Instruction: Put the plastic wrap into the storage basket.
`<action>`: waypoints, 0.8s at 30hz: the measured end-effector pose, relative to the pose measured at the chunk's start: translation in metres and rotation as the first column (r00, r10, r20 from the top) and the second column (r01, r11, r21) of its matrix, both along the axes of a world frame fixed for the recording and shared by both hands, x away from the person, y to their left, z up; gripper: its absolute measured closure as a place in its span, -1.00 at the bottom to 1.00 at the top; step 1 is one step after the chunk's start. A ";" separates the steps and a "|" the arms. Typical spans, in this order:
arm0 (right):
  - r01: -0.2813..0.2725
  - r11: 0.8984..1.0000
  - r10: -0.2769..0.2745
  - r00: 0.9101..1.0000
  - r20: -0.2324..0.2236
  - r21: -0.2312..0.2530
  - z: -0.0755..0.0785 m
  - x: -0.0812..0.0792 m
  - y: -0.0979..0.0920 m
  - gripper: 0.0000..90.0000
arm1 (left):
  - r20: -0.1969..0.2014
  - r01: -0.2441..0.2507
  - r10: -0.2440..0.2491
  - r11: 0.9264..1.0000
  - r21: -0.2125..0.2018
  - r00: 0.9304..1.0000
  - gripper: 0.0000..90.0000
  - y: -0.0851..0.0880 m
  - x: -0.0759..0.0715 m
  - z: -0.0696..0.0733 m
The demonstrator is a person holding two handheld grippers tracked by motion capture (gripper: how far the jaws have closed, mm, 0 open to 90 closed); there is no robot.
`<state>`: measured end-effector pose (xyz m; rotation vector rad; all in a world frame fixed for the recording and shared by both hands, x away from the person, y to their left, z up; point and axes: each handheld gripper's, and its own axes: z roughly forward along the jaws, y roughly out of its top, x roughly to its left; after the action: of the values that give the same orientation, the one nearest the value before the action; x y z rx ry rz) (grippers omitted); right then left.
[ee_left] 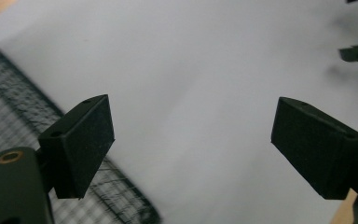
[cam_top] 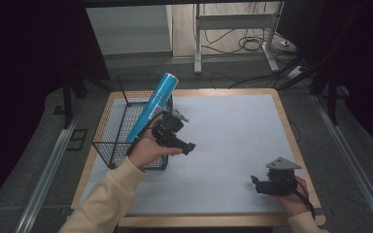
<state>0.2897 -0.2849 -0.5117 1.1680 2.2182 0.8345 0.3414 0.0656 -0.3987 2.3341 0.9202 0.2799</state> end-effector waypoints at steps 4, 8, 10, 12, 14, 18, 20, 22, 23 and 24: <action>-0.003 1.000 0.003 1.000 -0.003 0.000 0.000 0.000 0.001 -0.73 | -0.016 0.046 -0.046 0.999 -0.008 0.999 -0.71 -0.012 -0.017 -0.019; -0.004 1.000 0.004 1.000 -0.003 0.000 0.000 -0.001 0.001 -0.73 | -0.024 0.074 -0.074 0.997 -0.008 0.997 -0.71 -0.018 -0.028 -0.034; -0.003 1.000 0.003 1.000 -0.001 0.000 0.000 0.000 0.001 -0.73 | -0.036 0.086 -0.086 0.996 -0.014 0.996 -0.70 -0.020 -0.032 -0.041; -0.001 1.000 0.001 1.000 0.001 -0.001 0.000 0.000 0.000 -0.73 | -0.043 0.087 -0.088 0.996 -0.017 0.995 -0.70 -0.021 -0.034 -0.046; -0.001 1.000 0.001 1.000 0.000 0.001 0.000 0.000 0.001 -0.73 | -0.047 0.089 -0.089 0.996 -0.001 0.995 -0.70 -0.022 -0.034 -0.049; -0.003 1.000 0.003 1.000 0.007 0.003 0.001 -0.001 0.001 -0.73 | -0.050 0.087 -0.087 0.996 -0.004 0.995 -0.70 -0.022 -0.035 -0.052; -0.002 1.000 0.002 1.000 0.011 0.005 0.002 -0.001 0.000 -0.73 | -0.048 0.085 -0.086 0.996 -0.009 0.995 -0.70 -0.022 -0.035 -0.052; -0.003 1.000 0.003 1.000 0.013 0.006 0.002 -0.001 0.000 -0.73 | -0.045 0.084 -0.084 0.996 -0.012 0.995 -0.70 -0.021 -0.036 -0.052; -0.004 1.000 0.004 1.000 0.016 0.007 0.002 -0.001 0.000 -0.73 | -0.043 0.081 -0.081 0.997 -0.014 0.996 -0.70 -0.021 -0.035 -0.052; -0.005 1.000 0.005 1.000 0.017 0.010 0.002 -0.001 0.001 -0.73 | -0.043 0.080 -0.081 0.997 -0.014 0.996 -0.70 -0.021 -0.035 -0.052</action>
<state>0.2890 -0.2843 -0.5095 1.1562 2.2071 0.8557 0.3060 0.0447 -0.4505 2.3675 0.8435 0.1908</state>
